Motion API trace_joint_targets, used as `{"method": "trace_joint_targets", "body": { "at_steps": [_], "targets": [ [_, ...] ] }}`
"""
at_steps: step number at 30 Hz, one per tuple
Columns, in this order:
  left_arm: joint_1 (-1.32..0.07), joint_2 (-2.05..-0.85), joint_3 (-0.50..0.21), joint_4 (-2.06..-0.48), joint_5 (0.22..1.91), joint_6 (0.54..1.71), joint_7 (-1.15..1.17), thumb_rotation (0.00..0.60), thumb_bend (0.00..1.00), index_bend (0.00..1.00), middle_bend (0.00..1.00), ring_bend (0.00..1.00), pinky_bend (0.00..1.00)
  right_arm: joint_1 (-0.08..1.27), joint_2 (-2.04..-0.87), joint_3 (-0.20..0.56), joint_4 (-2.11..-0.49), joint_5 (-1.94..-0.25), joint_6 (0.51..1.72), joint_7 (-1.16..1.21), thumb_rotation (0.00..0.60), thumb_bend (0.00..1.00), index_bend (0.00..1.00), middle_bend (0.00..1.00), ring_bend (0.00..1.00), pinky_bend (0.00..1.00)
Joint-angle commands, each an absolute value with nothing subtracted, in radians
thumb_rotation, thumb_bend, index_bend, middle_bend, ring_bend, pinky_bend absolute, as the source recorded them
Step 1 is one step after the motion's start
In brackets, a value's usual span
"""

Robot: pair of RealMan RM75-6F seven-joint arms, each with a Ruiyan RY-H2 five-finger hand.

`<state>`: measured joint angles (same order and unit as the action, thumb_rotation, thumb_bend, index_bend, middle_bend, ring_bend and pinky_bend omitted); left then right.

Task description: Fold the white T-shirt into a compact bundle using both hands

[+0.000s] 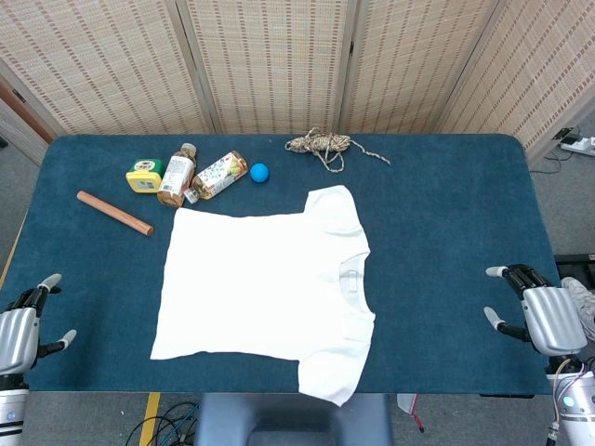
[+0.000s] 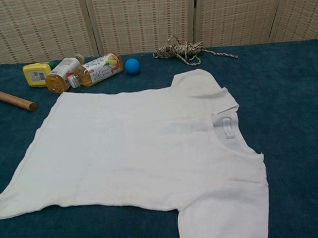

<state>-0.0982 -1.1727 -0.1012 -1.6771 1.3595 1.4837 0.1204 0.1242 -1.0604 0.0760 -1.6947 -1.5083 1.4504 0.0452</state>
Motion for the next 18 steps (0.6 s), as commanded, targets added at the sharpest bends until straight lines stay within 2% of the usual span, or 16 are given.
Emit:
{"method": "trace_joint_targets", "body": {
  "at_steps": [1,11,13,16,18],
  "targets": [
    [-0.098,-1.171,-0.1,-1.675,1.362,1.482,0.118,0.6,0.18,0.19,0.33,0.28,0.41,0.124,-1.06,0.076,-1.694,-1.509,1.451,0.047,0.6,0.27,0.27,0.33,0.26,0.41],
    [-0.103,-1.14,-0.049,-1.646,1.452,1.45,0.028,0.6,0.18,0.23,0.35,0.32,0.42,0.128,-1.05,0.083,-1.693,-1.532,1.468,0.054,0.6,0.27,0.27,0.33,0.26,0.41],
    [-0.109,-1.138,-0.034,-1.635,1.486,1.441,-0.002,0.6,0.18,0.25,0.41,0.38,0.48,0.13,-1.047,0.085,-1.694,-1.536,1.469,0.054,0.6,0.27,0.27,0.33,0.26,0.41],
    [-0.121,-1.141,-0.015,-1.612,1.53,1.426,-0.028,0.6,0.18,0.28,0.54,0.51,0.64,0.133,-1.044,0.086,-1.697,-1.54,1.469,0.053,0.6,0.27,0.27,0.33,0.26,0.41],
    [-0.134,-1.147,-0.001,-1.594,1.563,1.411,-0.03,0.6,0.18,0.3,0.59,0.57,0.74,0.136,-1.042,0.087,-1.699,-1.545,1.468,0.052,0.6,0.27,0.27,0.33,0.26,0.41]
  ]
}}
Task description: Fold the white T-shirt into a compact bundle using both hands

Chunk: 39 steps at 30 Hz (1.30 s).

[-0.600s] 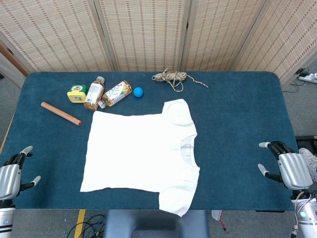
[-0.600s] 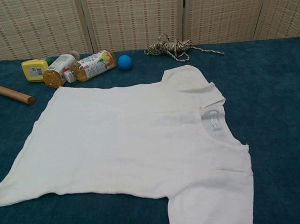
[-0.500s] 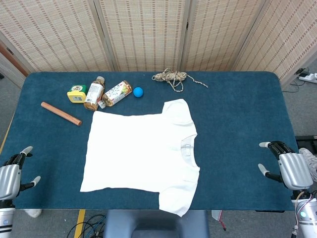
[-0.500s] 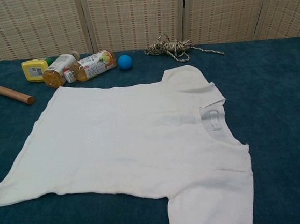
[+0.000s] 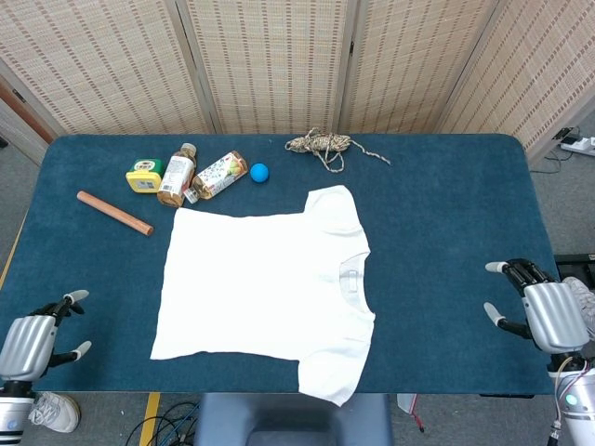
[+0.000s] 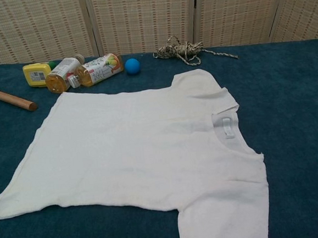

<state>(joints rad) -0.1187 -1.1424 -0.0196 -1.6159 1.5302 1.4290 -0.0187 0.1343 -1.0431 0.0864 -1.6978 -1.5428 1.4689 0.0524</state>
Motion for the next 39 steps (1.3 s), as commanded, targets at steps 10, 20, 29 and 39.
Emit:
{"method": "trace_joint_targets", "body": {
  "at_steps": [10,20,29,39],
  "targets": [
    [-0.213,-1.223,0.05,-1.504,1.693,1.331,-0.021,0.6,0.18,0.36,0.87,0.79,0.93,0.139,-1.035,0.084,-1.712,-1.55,1.466,0.041,0.6,0.28,0.27,0.33,0.26,0.41],
    [-0.278,-1.309,0.082,-1.46,1.71,1.215,0.02,0.6,0.18,0.37,0.91,0.83,0.94,0.139,-1.035,0.078,-1.715,-1.546,1.459,0.039,0.6,0.29,0.27,0.33,0.27,0.41],
    [-0.297,-1.371,0.088,-1.402,1.68,1.176,0.024,0.6,0.18,0.39,0.91,0.83,0.94,0.135,-1.031,0.076,-1.721,-1.547,1.464,0.037,0.6,0.29,0.27,0.33,0.26,0.41],
    [-0.312,-1.407,0.085,-1.362,1.642,1.15,0.028,0.6,0.18,0.4,0.92,0.84,0.94,0.13,-1.03,0.074,-1.722,-1.545,1.468,0.035,0.6,0.29,0.27,0.33,0.26,0.41]
  ]
}}
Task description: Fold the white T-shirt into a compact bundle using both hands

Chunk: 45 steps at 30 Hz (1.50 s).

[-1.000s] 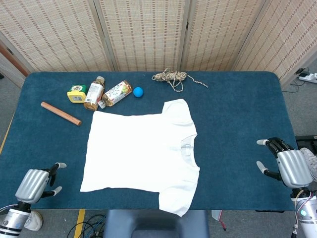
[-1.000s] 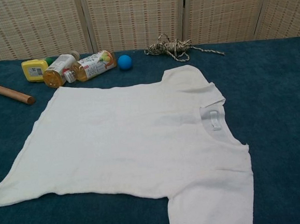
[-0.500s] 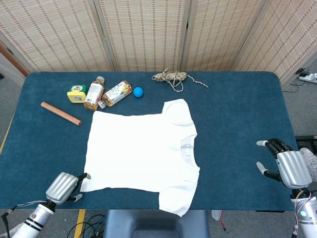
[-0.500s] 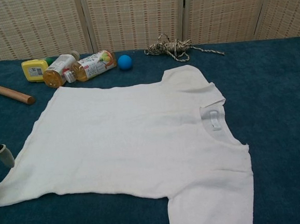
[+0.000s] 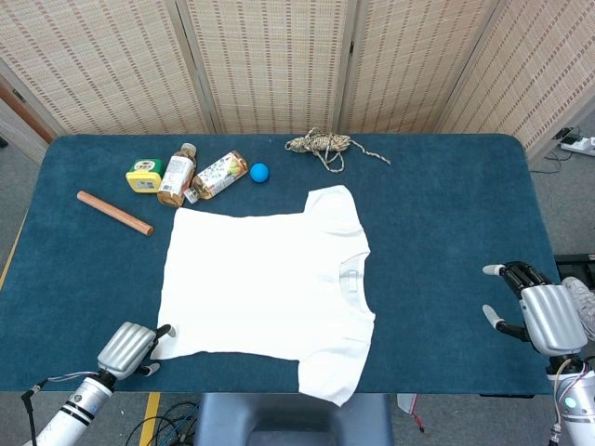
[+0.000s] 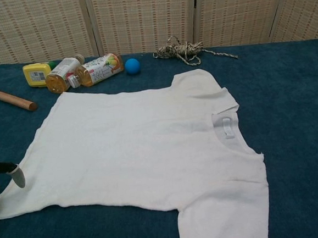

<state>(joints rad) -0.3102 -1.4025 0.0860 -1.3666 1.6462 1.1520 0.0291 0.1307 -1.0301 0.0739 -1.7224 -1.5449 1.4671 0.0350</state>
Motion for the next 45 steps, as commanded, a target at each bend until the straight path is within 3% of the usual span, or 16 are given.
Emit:
{"method": "trace_joint_targets", "body": {
  "at_steps": [1,13,38,42,45],
  "targets": [
    [-0.314,-1.41,0.084,-1.358,1.637,1.148,0.028,0.6,0.18,0.4,0.92,0.84,0.94,0.13,-1.029,0.074,-1.723,-1.544,1.468,0.035,0.6,0.29,0.27,0.33,0.26,0.41],
    [-0.329,-1.444,0.073,-1.32,1.61,1.144,0.021,0.6,0.19,0.44,0.93,0.85,0.94,0.127,-1.03,0.072,-1.721,-1.541,1.467,0.037,0.6,0.29,0.27,0.33,0.27,0.41],
    [-0.35,-1.488,0.076,-1.274,1.613,1.171,-0.061,0.6,0.43,0.6,0.95,0.87,0.94,0.143,-1.045,0.053,-1.718,-1.588,1.445,0.013,0.6,0.29,0.27,0.35,0.27,0.41],
    [-0.353,-1.492,0.076,-1.275,1.618,1.181,-0.081,0.6,0.47,0.64,0.95,0.87,0.94,0.158,-1.076,0.036,-1.701,-1.624,1.424,-0.012,0.6,0.31,0.27,0.38,0.3,0.41],
    [-0.355,-1.493,0.075,-1.278,1.619,1.184,-0.089,0.6,0.5,0.67,0.96,0.87,0.95,0.171,-1.108,0.029,-1.68,-1.653,1.416,-0.038,0.6,0.32,0.27,0.43,0.38,0.44]
  ]
}}
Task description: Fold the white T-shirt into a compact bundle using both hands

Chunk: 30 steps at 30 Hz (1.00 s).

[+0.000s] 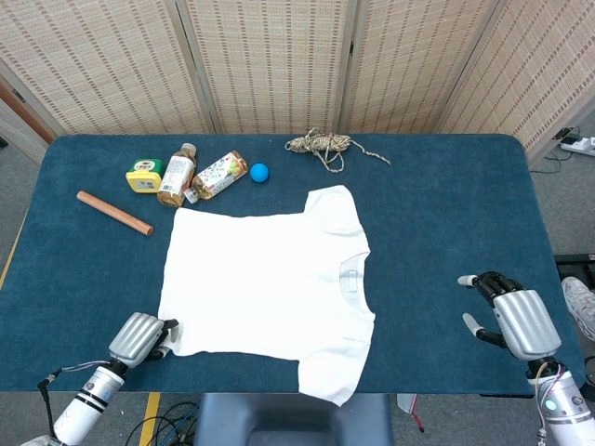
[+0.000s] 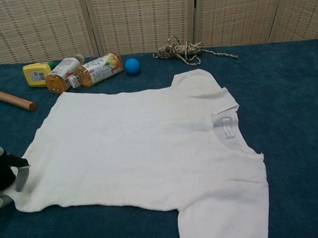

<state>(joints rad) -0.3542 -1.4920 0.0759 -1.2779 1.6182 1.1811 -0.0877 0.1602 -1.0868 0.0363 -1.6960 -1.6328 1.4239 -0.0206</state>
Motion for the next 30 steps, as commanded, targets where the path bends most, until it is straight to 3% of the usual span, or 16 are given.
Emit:
{"method": "trace_joint_targets", "body": {
  "at_steps": [1,3,8,11,18,30],
  "targets": [
    [-0.356,-1.494,0.075,-1.278,1.62,1.187,-0.089,0.6,0.51,0.67,0.96,0.87,0.95,0.175,-1.118,0.026,-1.672,-1.664,1.414,-0.044,0.6,0.33,0.27,0.44,0.41,0.47],
    [-0.356,-1.495,0.074,-1.279,1.619,1.191,-0.094,0.6,0.53,0.68,0.96,0.87,0.95,0.188,-1.142,0.021,-1.652,-1.688,1.407,-0.058,0.6,0.34,0.28,0.5,0.49,0.57],
    [-0.356,-1.491,0.072,-1.294,1.616,1.201,-0.117,0.6,0.55,0.69,0.96,0.87,0.95,0.232,-1.204,0.0,-1.603,-1.76,1.368,-0.074,0.6,0.35,0.35,0.79,0.8,0.88],
    [-0.356,-1.484,0.072,-1.309,1.612,1.201,-0.121,0.6,0.55,0.69,0.96,0.87,0.95,0.265,-1.239,-0.02,-1.576,-1.796,1.324,-0.082,0.6,0.33,0.39,0.87,0.88,0.96],
    [-0.355,-1.463,0.073,-1.349,1.6,1.199,-0.116,0.6,0.55,0.69,0.96,0.88,0.95,0.314,-1.329,-0.043,-1.501,-1.814,1.25,-0.085,0.6,0.17,0.44,0.93,0.95,1.0],
    [-0.349,-1.442,0.079,-1.39,1.58,1.187,-0.11,0.6,0.55,0.68,0.96,0.88,0.95,0.369,-1.45,-0.06,-1.389,-1.777,1.151,-0.086,0.6,0.15,0.45,0.93,0.95,1.0]
  ]
}}
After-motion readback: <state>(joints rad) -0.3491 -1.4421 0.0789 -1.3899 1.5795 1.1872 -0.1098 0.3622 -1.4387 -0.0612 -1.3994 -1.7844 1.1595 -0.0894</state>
